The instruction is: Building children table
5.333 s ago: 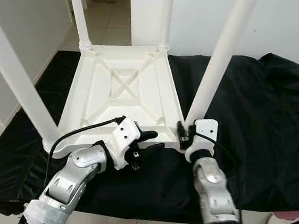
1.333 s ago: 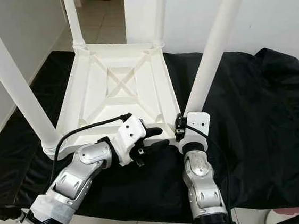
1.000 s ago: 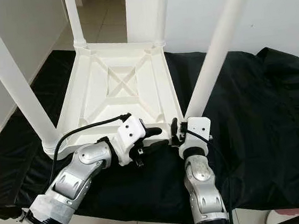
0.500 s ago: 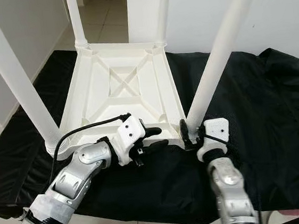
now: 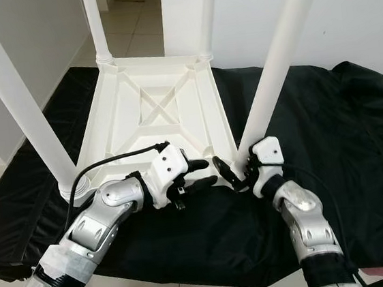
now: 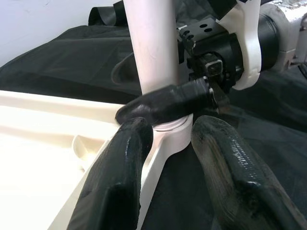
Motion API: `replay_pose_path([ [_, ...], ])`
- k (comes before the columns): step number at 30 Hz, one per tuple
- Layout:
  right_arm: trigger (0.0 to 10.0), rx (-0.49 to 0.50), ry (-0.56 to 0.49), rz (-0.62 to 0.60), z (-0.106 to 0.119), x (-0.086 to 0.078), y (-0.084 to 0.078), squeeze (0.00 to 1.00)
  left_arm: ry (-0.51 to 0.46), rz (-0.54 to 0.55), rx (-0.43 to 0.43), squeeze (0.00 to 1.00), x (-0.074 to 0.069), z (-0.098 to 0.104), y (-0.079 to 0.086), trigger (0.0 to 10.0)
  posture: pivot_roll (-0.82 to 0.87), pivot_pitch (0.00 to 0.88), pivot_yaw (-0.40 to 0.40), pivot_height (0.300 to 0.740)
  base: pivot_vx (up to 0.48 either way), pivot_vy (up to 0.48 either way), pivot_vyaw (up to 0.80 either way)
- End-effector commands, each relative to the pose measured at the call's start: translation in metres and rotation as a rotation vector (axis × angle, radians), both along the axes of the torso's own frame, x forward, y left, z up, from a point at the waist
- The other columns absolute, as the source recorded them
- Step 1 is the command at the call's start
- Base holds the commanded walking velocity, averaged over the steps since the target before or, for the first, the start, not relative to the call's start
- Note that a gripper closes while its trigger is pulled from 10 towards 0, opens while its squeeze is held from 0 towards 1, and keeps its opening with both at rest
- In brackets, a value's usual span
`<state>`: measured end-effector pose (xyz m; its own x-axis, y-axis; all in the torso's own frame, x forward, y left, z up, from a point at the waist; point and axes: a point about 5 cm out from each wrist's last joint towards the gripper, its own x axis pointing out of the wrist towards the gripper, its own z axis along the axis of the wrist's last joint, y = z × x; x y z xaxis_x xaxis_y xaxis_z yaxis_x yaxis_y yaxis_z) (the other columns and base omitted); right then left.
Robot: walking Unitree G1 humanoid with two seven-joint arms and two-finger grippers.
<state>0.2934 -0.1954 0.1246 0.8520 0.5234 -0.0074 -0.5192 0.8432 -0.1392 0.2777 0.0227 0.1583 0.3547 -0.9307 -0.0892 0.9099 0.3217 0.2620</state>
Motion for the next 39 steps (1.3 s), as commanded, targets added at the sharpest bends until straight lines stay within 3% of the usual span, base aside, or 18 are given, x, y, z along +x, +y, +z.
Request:
replay_pose_path([
  [1,0.0,-0.02,0.048,0.045,-0.009,0.0,0.003,0.0,0.001,-0.042,0.022,0.0,-0.003,-0.001,-0.002,10.0,-0.09,0.0,-0.043,0.74,0.0,0.0,0.0],
  [13,0.0,-0.016,0.087,0.073,-0.018,-0.007,-0.004,0.0,0.018,-0.014,0.014,0.0,-0.003,-0.005,0.0,10.0,-0.09,0.0,-0.054,0.74,0.0,0.0,0.0],
  [14,10.0,-0.007,0.08,0.059,-0.018,-0.008,-0.002,0.0,0.019,-0.014,0.017,0.0,-0.002,-0.006,0.0,10.0,-0.09,0.0,-0.051,0.74,0.0,0.0,0.0],
  [19,10.0,0.027,0.075,0.019,-0.016,-0.009,0.002,0.0,0.02,-0.014,0.019,0.0,-0.001,-0.006,0.0,10.0,-0.1,0.0,-0.046,0.74,0.0,0.0,0.0],
  [20,10.0,0.047,0.088,-0.08,-0.016,-0.006,0.004,0.0,0.021,-0.015,0.018,0.0,-0.001,-0.005,0.0,10.0,-0.1,0.0,-0.047,0.74,0.0,0.0,0.0],
  [27,10.0,0.084,0.081,-0.184,-0.014,-0.01,0.017,0.0,0.023,-0.014,0.015,0.0,-0.001,-0.005,0.0,10.0,-0.11,0.0,-0.045,0.74,0.0,0.0,0.0],
  [28,10.0,0.106,0.072,-0.329,-0.014,-0.015,0.027,0.0,0.029,-0.013,0.011,0.0,-0.002,-0.005,0.001,10.0,-0.11,0.0,-0.038,0.74,0.0,0.0,0.0],
  [30,10.0,0.106,0.072,-0.329,-0.014,-0.015,0.027,0.0,0.029,-0.013,0.011,0.0,-0.002,-0.005,0.001,10.0,-0.11,0.0,-0.038,0.74,0.0,0.0,0.0],
  [35,10.0,0.162,0.073,-0.688,-0.023,-0.025,0.036,0.0,0.034,-0.018,0.019,0.0,-0.003,-0.006,0.004,10.0,-0.11,0.0,-0.03,0.74,0.0,0.0,0.0],
  [38,10.0,0.162,0.067,-0.739,-0.023,-0.027,0.037,0.0,0.035,-0.018,0.02,0.0,-0.003,-0.006,0.004,10.0,-0.11,0.0,-0.03,0.74,0.0,0.0,0.0],
  [39,10.0,0.191,0.076,-0.748,-0.023,-0.026,0.045,0.0,0.032,-0.016,0.021,0.0,-0.002,-0.005,0.005,10.0,-0.1,0.0,-0.032,0.74,0.0,0.0,0.0],
])
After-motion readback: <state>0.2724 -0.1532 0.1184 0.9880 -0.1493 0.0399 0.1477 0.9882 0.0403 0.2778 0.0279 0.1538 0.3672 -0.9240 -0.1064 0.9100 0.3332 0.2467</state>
